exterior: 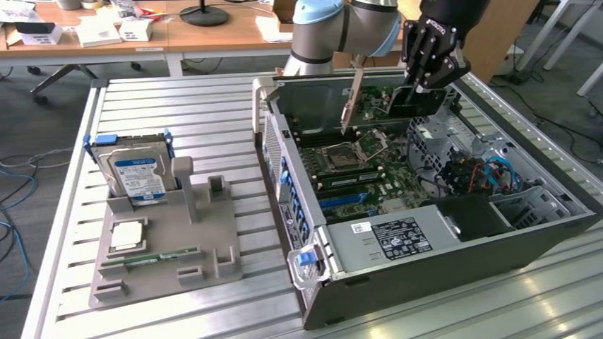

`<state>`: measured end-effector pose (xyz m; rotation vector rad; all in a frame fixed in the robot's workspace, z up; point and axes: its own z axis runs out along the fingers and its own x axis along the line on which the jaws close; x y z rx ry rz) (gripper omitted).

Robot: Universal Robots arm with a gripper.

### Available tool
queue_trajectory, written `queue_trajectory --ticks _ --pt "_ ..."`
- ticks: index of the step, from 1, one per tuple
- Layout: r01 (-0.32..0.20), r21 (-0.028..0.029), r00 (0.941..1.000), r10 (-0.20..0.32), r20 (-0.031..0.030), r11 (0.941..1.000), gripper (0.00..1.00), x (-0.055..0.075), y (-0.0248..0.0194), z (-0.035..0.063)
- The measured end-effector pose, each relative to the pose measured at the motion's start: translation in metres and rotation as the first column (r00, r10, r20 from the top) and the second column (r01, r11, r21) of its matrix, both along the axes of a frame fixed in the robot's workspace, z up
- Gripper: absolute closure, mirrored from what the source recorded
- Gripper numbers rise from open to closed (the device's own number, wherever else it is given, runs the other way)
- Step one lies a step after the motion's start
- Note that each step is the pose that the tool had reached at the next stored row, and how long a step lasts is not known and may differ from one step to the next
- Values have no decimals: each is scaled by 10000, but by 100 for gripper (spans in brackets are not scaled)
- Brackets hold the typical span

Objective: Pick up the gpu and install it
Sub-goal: 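Insert the gpu into the slot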

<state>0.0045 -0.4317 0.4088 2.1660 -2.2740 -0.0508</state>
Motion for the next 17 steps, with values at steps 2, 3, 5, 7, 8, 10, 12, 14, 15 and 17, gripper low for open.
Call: queue_trajectory --ticks 2,3,5,7,8,10,12,14,15,17 --pt "0 0 10000 0 0 10000 73 0 -1 0" --pt "1 -1 10000 -1 0 10000 73 0 -1 0" --pt "1 0 10000 -1 0 10000 73 -1 -1 0" --pt "1 1 10000 -1 0 10000 73 -4 -1 0" --pt "1 2 10000 -1 1 10000 73 -7 -4 -1" --pt "1 0 10000 -1 0 10000 73 -11 -9 -1" --pt "1 1 10000 -1 0 10000 73 -15 -14 -3" --pt "1 0 10000 -1 0 10000 73 -19 -18 -9" --pt "-1 1 10000 1 0 10000 73 -19 -21 -14" --pt "0 7 10000 0 0 10000 73 -21 -25 -31"
